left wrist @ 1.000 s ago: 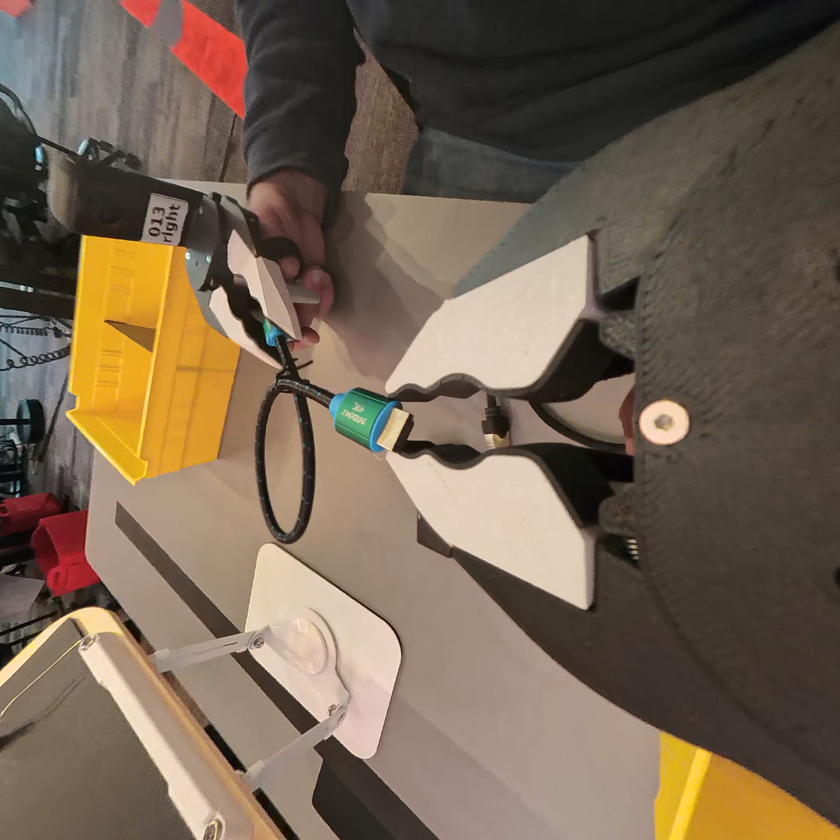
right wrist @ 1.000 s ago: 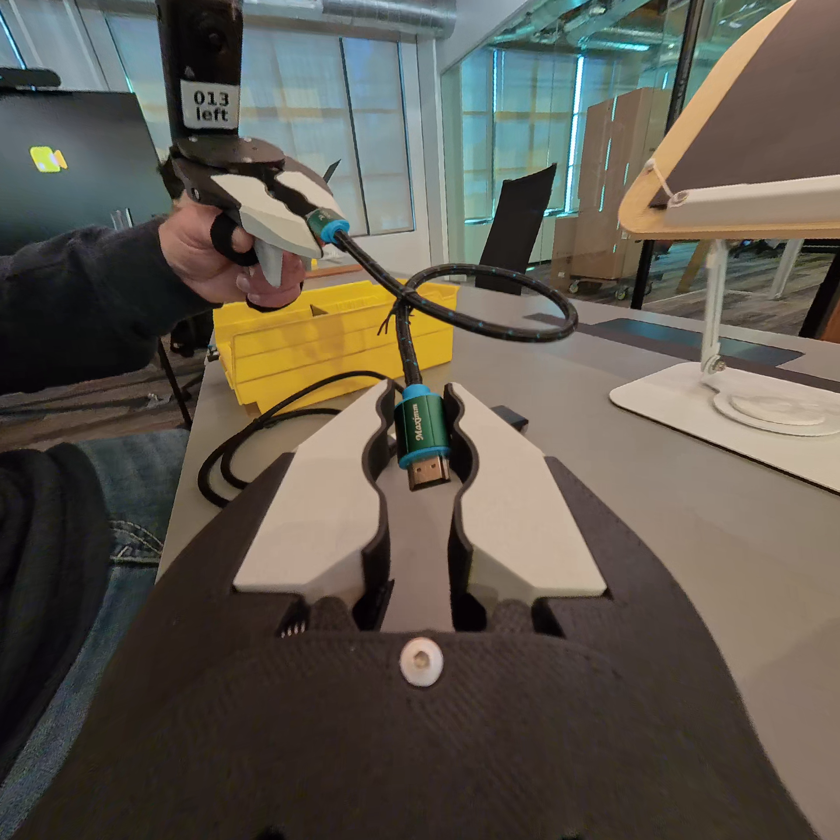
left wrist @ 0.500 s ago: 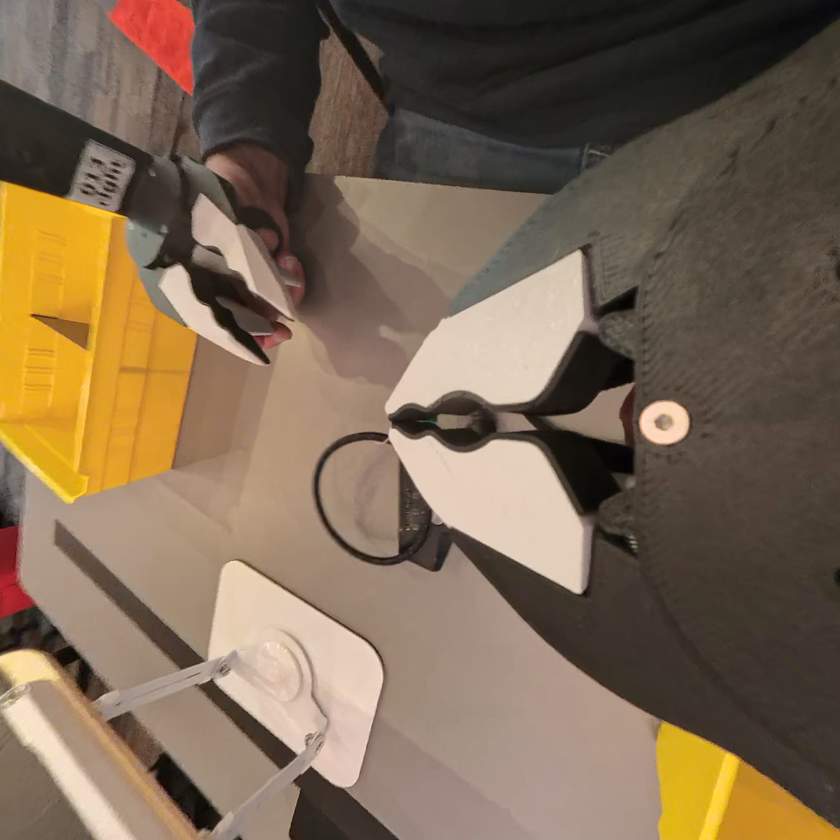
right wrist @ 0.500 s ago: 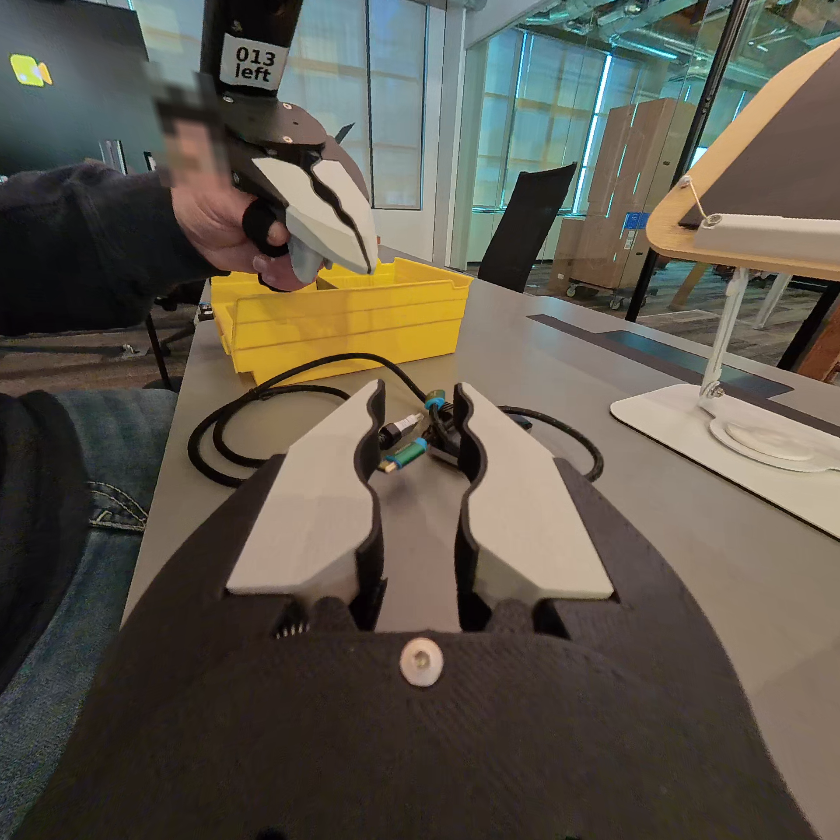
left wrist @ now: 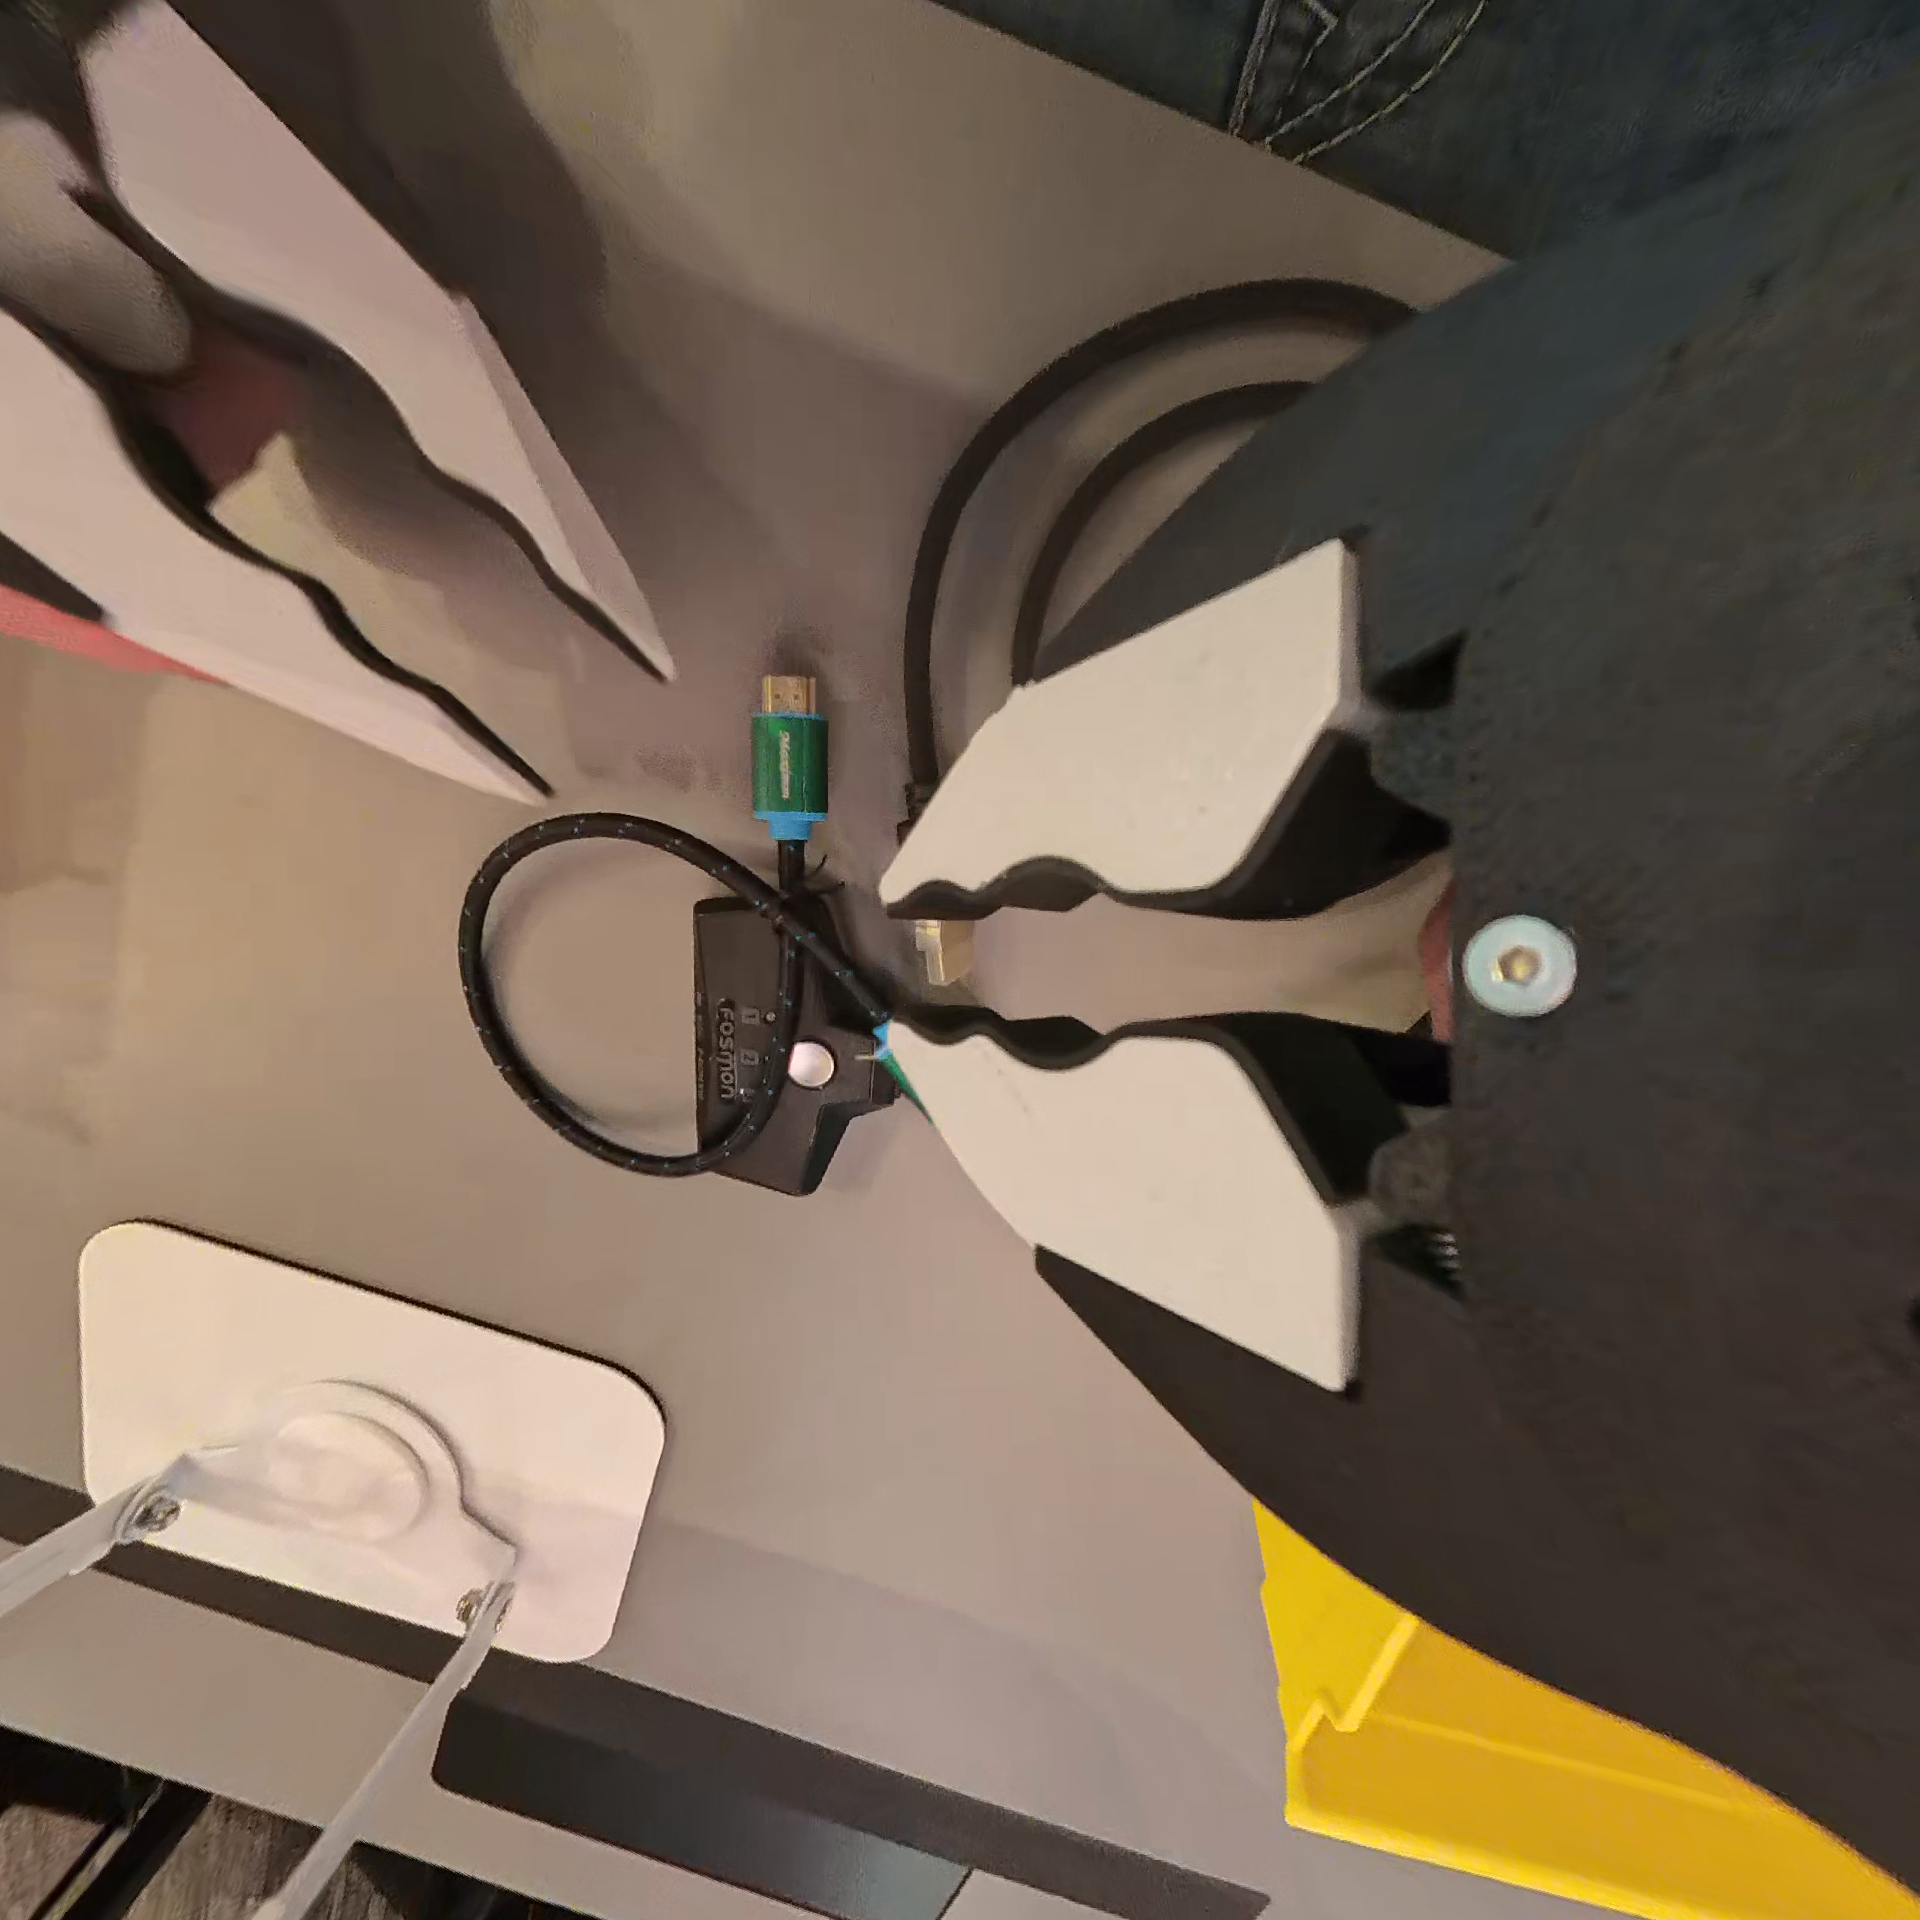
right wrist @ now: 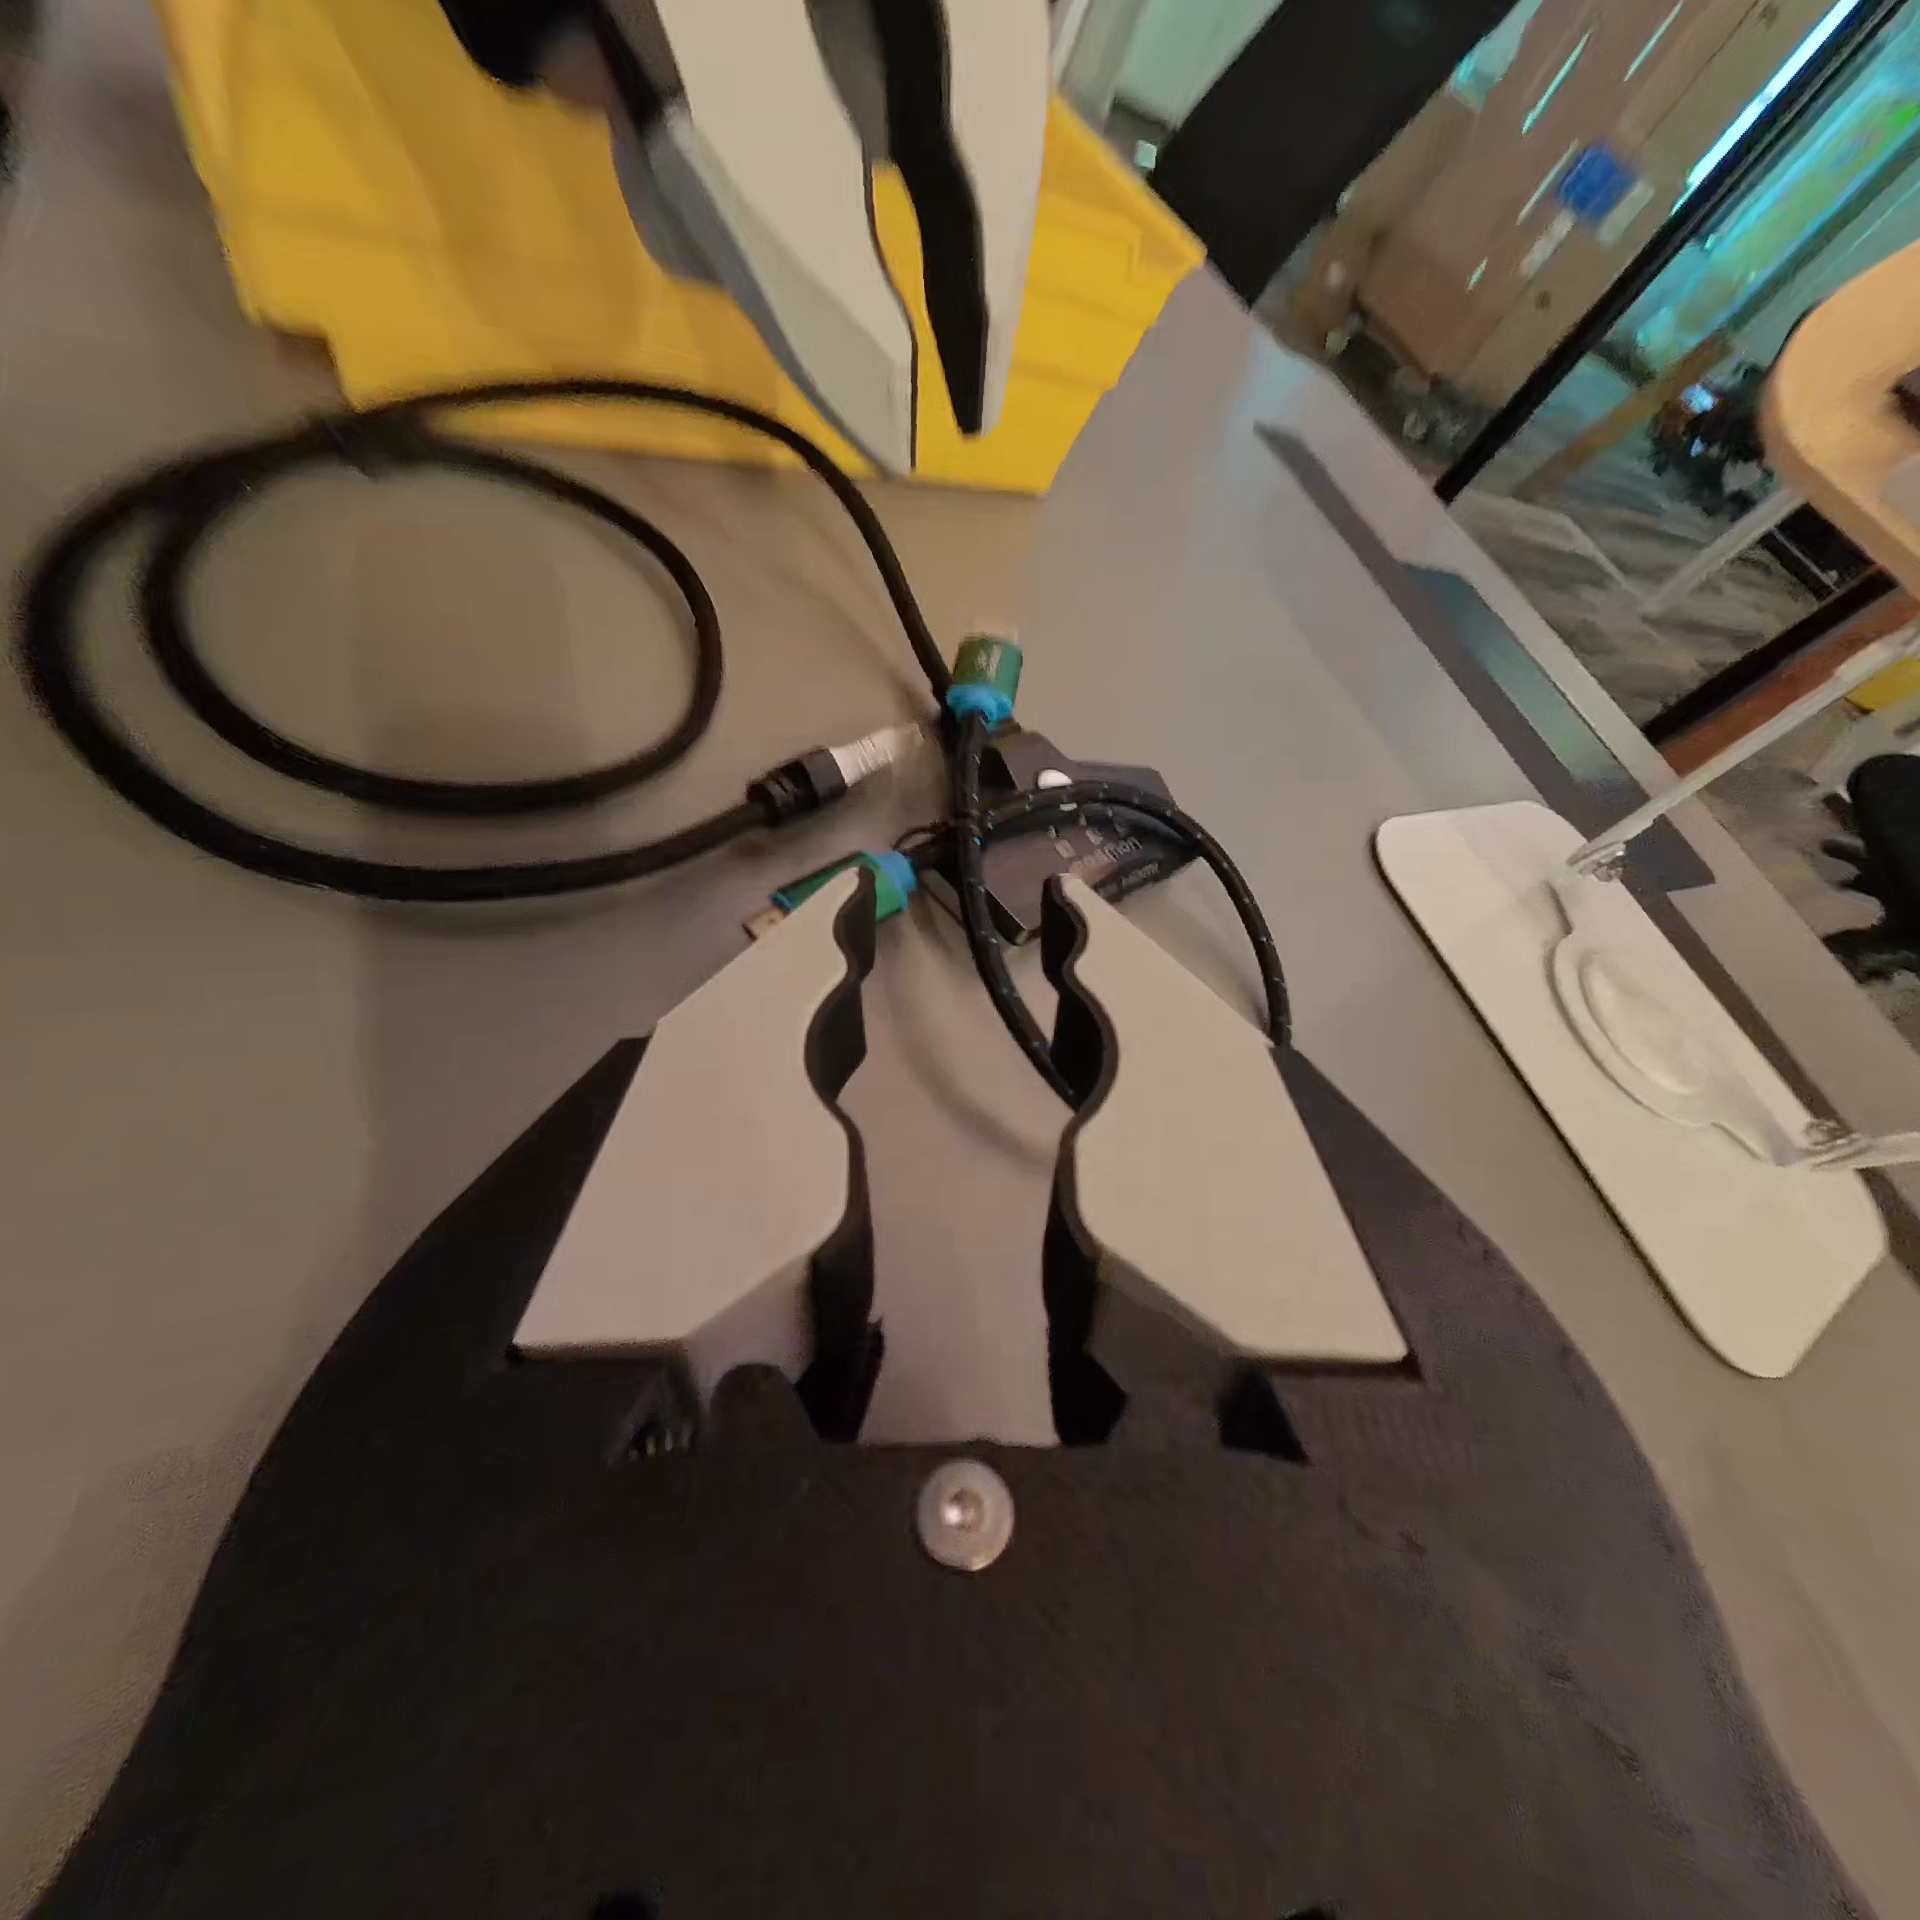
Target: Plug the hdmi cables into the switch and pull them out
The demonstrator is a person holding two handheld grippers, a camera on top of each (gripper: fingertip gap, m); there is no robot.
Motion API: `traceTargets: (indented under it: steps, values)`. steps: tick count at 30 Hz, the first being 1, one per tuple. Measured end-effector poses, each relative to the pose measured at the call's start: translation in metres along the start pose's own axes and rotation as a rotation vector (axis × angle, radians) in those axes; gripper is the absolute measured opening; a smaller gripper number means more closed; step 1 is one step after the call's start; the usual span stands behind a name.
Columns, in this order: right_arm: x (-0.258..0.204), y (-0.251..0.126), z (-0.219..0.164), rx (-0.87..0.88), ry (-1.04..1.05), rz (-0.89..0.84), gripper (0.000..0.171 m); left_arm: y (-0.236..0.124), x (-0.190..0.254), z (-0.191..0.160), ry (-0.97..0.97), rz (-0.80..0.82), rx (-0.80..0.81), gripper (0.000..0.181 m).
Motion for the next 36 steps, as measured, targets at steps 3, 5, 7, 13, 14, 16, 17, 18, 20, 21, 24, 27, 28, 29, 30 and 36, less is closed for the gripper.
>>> traceTargets:
  steps: [3,5,7,13,14,16,17,18,20,21,24,27,28,29,30,36]
  values:
    - [0.008,0.021,-0.009,-0.127,-0.094,-0.006,0.027,-0.003,-0.003,0.000,-0.004,0.017,0.005,0.015]
    - [0.010,0.033,-0.017,-0.191,-0.113,0.022,0.016,-0.004,-0.004,-0.002,-0.003,0.022,0.004,0.015]
    - [0.011,0.040,-0.024,-0.222,-0.123,0.035,0.004,-0.004,-0.005,-0.003,-0.010,0.023,0.007,0.015]
    - [0.020,0.030,-0.025,-0.160,-0.079,0.001,0.003,-0.001,-0.009,-0.007,-0.026,0.034,-0.005,0.018]
    - [0.026,0.026,-0.024,-0.138,-0.057,-0.021,0.004,0.000,-0.009,-0.008,-0.028,0.036,-0.012,0.019]
    - [0.040,0.018,-0.022,-0.088,0.008,-0.074,0.003,0.003,-0.009,-0.008,-0.023,0.044,-0.037,0.023]
    - [0.047,0.013,-0.021,-0.065,0.040,-0.104,0.003,0.005,-0.008,-0.008,-0.016,0.053,-0.053,0.025]
    - [0.054,0.009,-0.022,-0.051,0.069,-0.132,0.003,0.008,-0.008,-0.008,-0.008,0.065,-0.071,0.027]
    - [0.063,0.002,-0.027,-0.048,0.114,-0.165,0.003,0.014,-0.007,-0.007,-0.001,0.074,-0.108,0.029]
    - [0.066,0.000,-0.031,-0.059,0.122,-0.178,0.003,0.018,-0.008,-0.008,-0.003,0.073,-0.133,0.031]
    - [0.069,-0.001,-0.045,-0.150,0.077,-0.215,0.003,0.033,-0.014,-0.012,-0.016,0.069,-0.232,0.040]
    - [0.067,0.001,-0.056,-0.238,0.021,-0.215,0.003,0.050,-0.018,-0.015,-0.070,0.006,-0.323,0.048]
    - [0.066,0.003,-0.059,-0.255,0.016,-0.205,0.003,0.054,-0.019,-0.018,-0.076,-0.007,-0.365,0.050]
    - [0.064,0.004,-0.061,-0.262,0.013,-0.199,0.003,0.059,-0.022,-0.021,-0.067,-0.012,-0.404,0.052]
    - [0.064,0.004,-0.060,-0.259,0.008,-0.197,0.002,0.062,-0.023,-0.023,-0.054,-0.019,-0.440,0.054]
    - [0.065,0.002,-0.051,-0.195,0.010,-0.202,0.001,0.080,-0.030,-0.032,-0.035,-0.045,-0.523,0.052]
Point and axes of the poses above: each gripper's, where its closed fingertips meet, y out along the fingers, z out of its top, x = y × z across the jaws, the point moved 5 cm from there along -y, back along the fingers, and after that the axes turned 6 degrees about x, right-handed, at the moved point
